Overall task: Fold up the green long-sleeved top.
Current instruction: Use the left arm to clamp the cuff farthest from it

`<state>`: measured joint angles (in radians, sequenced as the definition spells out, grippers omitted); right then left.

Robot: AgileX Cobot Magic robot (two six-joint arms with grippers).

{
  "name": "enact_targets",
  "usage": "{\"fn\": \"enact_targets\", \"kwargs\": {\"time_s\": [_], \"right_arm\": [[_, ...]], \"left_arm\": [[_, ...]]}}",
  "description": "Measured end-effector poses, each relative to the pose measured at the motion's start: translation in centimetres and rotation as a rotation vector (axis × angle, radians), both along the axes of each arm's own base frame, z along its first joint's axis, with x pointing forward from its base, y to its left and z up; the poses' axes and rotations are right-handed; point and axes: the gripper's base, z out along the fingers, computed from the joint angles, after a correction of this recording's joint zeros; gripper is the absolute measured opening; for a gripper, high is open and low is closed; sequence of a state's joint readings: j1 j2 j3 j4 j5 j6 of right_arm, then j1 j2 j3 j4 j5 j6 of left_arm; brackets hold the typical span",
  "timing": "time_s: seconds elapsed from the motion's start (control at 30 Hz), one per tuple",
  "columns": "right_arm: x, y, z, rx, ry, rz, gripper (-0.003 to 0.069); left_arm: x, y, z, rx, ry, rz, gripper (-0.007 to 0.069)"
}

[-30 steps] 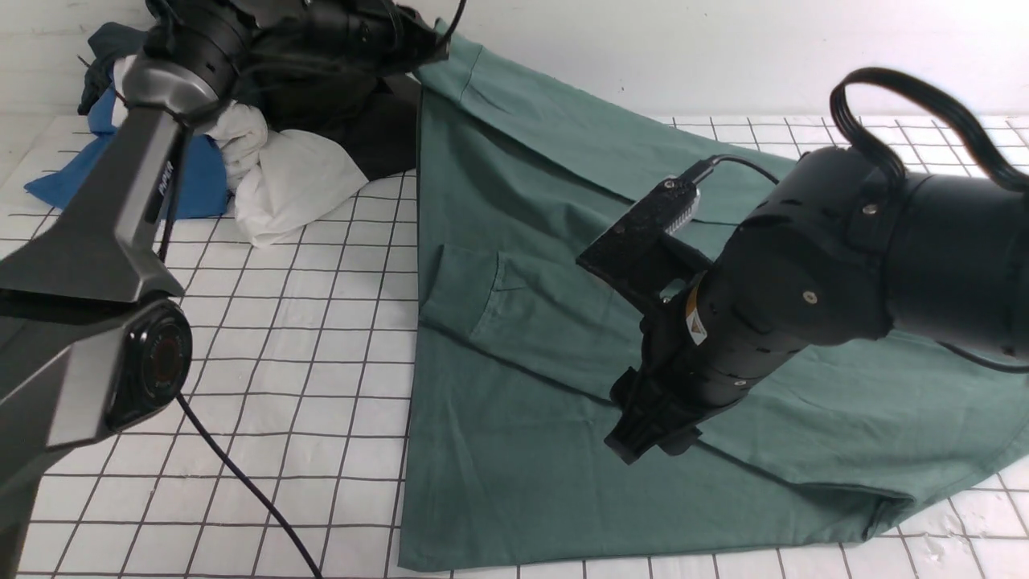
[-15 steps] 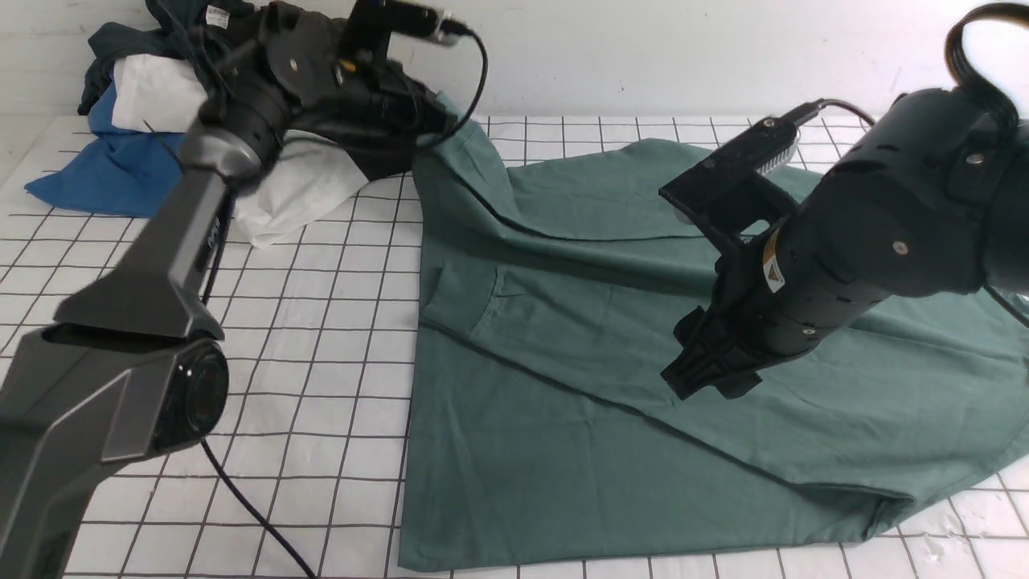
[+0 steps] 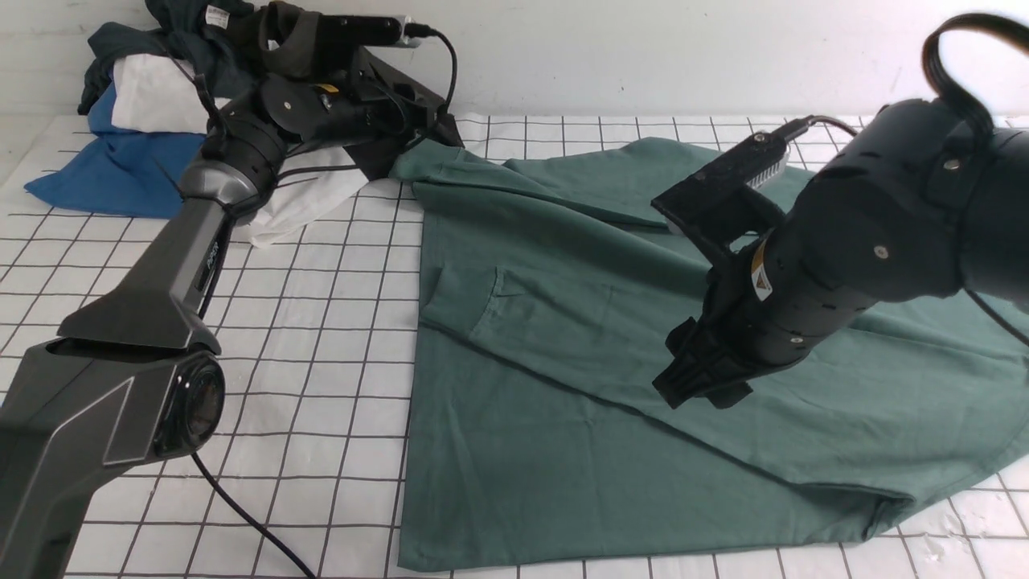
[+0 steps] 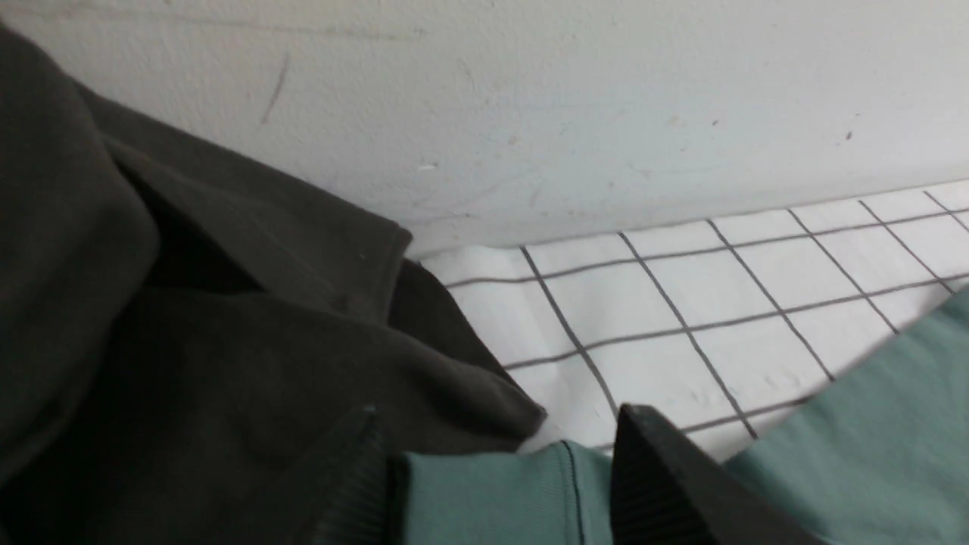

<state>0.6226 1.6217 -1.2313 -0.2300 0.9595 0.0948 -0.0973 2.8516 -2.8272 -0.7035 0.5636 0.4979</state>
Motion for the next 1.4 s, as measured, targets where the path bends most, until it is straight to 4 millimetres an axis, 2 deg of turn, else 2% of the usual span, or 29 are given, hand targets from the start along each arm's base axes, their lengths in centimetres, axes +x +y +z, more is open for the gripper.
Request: {"fn": "enact_targets", "kwargs": {"time_s": [0.13, 0.3, 0.53, 0.6, 0.67, 0.83, 1.0, 1.1, 1.2, 1.3, 1.33, 1.4], "right_arm": [[0.3, 0.3, -0.7, -0.004, 0.008, 0.005, 0.0409], [0.4, 0.4, -1.0, -0.007, 0.018, 0.021, 0.0409], [0.5, 0.7, -1.0, 0.017, 0.011, 0.034, 0.0409], [0.5, 0.7, -1.0, 0.022, 0.01, 0.035, 0.0409], [0.5, 0.8, -1.0, 0.026, 0.009, 0.034, 0.0409], [0.5, 0.8, -1.0, 0.03, 0.01, 0.034, 0.0409], [0.5, 0.8, -1.0, 0.035, 0.009, 0.034, 0.0409], [0.5, 0.9, -0.9, 0.042, 0.004, 0.034, 0.0409], [0.6, 0.9, -0.9, 0.049, -0.001, 0.037, 0.0409], [0.6, 1.0, -0.9, 0.052, -0.005, 0.038, 0.0409], [0.6, 1.0, -0.9, 0.053, -0.006, 0.038, 0.0409], [0.6, 1.0, -0.9, 0.054, -0.007, 0.038, 0.0409]], "left_arm": [[-0.2, 0.0, -0.8, 0.021, 0.064, -0.013, 0.0395], [0.1, 0.9, -2.2, 0.044, 0.102, 0.062, 0.0414], [0.1, 1.5, -2.5, -0.033, 0.148, 0.1, 0.0465], [0.1, 1.4, -2.5, -0.045, 0.152, 0.099, 0.0449], [0.0, 1.3, -2.5, -0.076, 0.17, 0.092, 0.0393], [0.0, 1.2, -2.5, -0.106, 0.186, 0.099, 0.0364], [0.1, 1.3, -3.1, -0.112, 0.181, 0.112, 0.0452], [0.1, 1.2, -4.0, -0.12, 0.198, 0.112, 0.0468], [0.1, 1.1, -5.2, -0.139, 0.215, 0.104, 0.0412], [0.1, 0.9, -5.3, -0.16, 0.208, 0.082, 0.0251], [0.1, 0.8, -5.3, -0.163, 0.201, 0.072, 0.0162], [0.1, 0.6, -5.2, -0.165, 0.18, 0.049, 0.0052]]}}
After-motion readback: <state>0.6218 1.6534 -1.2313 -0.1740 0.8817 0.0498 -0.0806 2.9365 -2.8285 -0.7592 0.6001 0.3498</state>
